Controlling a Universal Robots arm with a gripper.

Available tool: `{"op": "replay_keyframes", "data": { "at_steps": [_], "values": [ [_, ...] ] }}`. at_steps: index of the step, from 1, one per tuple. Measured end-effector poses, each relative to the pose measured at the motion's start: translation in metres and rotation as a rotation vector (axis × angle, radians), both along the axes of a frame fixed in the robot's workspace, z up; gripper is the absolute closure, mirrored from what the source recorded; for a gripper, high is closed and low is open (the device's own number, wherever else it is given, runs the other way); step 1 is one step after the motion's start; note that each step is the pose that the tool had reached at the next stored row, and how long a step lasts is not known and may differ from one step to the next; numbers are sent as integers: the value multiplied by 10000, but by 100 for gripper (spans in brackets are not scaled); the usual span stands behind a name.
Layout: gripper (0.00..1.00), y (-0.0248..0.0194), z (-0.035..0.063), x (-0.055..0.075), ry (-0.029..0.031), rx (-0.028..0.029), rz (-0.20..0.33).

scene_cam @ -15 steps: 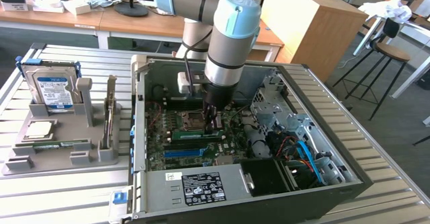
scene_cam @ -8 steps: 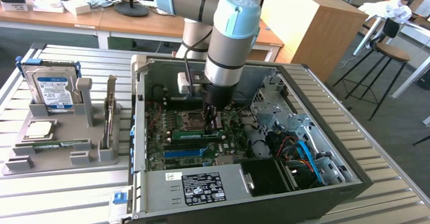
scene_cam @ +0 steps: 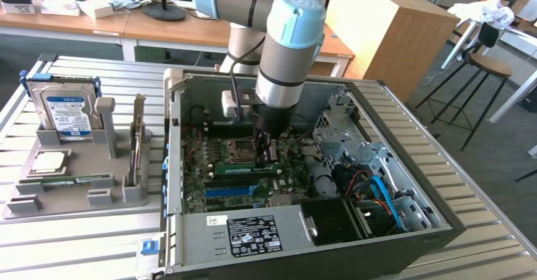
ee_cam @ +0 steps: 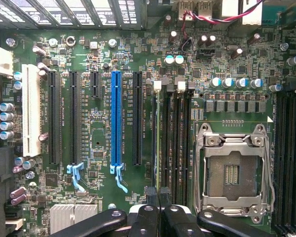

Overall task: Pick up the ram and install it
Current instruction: 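Insert the ram into the slot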

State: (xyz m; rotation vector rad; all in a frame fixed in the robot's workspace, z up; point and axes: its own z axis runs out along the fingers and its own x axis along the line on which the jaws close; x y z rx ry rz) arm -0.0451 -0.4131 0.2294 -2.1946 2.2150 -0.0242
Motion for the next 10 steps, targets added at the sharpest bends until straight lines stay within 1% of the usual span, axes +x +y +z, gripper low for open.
{"op": "replay_keyframes", "data": {
  "at_steps": [10],
  "values": [
    [89,-1,-47,0,1,-2,8]
  ]
}}
